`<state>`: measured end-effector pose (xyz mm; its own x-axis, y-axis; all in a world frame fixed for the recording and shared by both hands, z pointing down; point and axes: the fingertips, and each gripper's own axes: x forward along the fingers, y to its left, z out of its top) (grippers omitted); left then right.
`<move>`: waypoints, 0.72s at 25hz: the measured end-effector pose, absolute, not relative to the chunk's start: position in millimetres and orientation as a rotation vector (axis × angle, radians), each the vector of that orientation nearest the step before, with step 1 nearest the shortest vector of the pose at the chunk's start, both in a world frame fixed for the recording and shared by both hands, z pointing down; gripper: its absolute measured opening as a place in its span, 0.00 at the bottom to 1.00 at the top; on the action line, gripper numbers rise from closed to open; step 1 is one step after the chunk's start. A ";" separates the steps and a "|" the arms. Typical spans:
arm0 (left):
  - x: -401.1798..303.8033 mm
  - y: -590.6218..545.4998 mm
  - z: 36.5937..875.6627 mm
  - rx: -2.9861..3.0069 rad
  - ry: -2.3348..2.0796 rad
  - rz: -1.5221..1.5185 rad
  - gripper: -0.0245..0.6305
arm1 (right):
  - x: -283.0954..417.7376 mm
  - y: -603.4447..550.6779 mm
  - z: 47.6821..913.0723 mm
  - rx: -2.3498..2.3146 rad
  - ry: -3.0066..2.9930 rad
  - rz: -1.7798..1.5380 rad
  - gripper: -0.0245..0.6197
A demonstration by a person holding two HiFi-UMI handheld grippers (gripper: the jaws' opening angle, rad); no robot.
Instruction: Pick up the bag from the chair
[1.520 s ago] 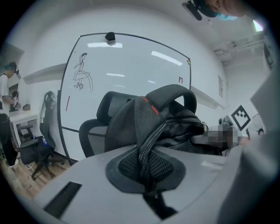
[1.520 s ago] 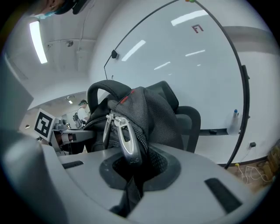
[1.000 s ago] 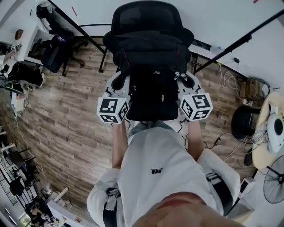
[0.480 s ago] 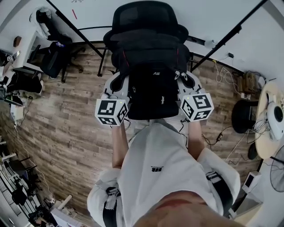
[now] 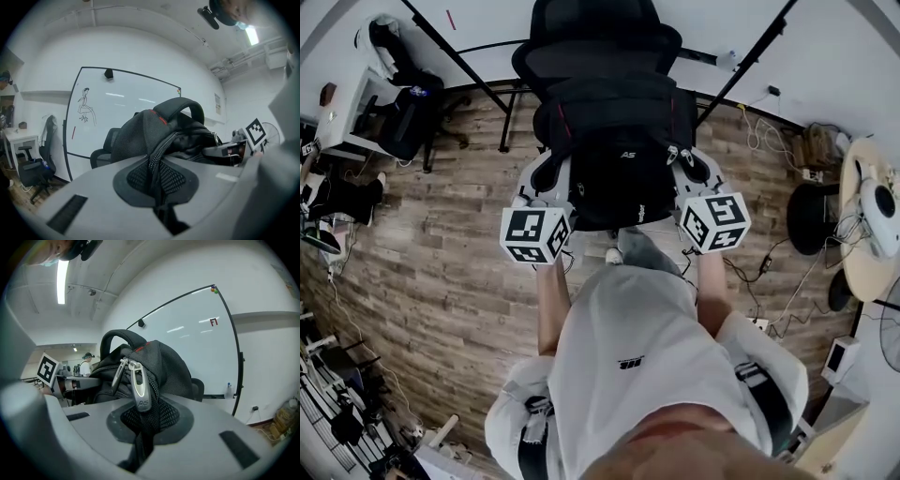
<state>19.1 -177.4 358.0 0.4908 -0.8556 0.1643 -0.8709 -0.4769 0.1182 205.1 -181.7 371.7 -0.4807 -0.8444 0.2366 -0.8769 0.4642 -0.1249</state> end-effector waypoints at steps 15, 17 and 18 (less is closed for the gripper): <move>64.7 -45.6 347.6 2.542 -1.542 0.123 0.06 | 250.1 -56.5 365.0 1.469 -2.612 0.339 0.05; 72.5 -30.5 348.3 2.525 -1.569 0.122 0.06 | 257.8 -44.4 365.7 1.444 -2.627 0.337 0.05; 76.2 -22.4 349.1 2.515 -1.583 0.119 0.06 | 261.4 -38.3 366.2 1.430 -2.634 0.333 0.05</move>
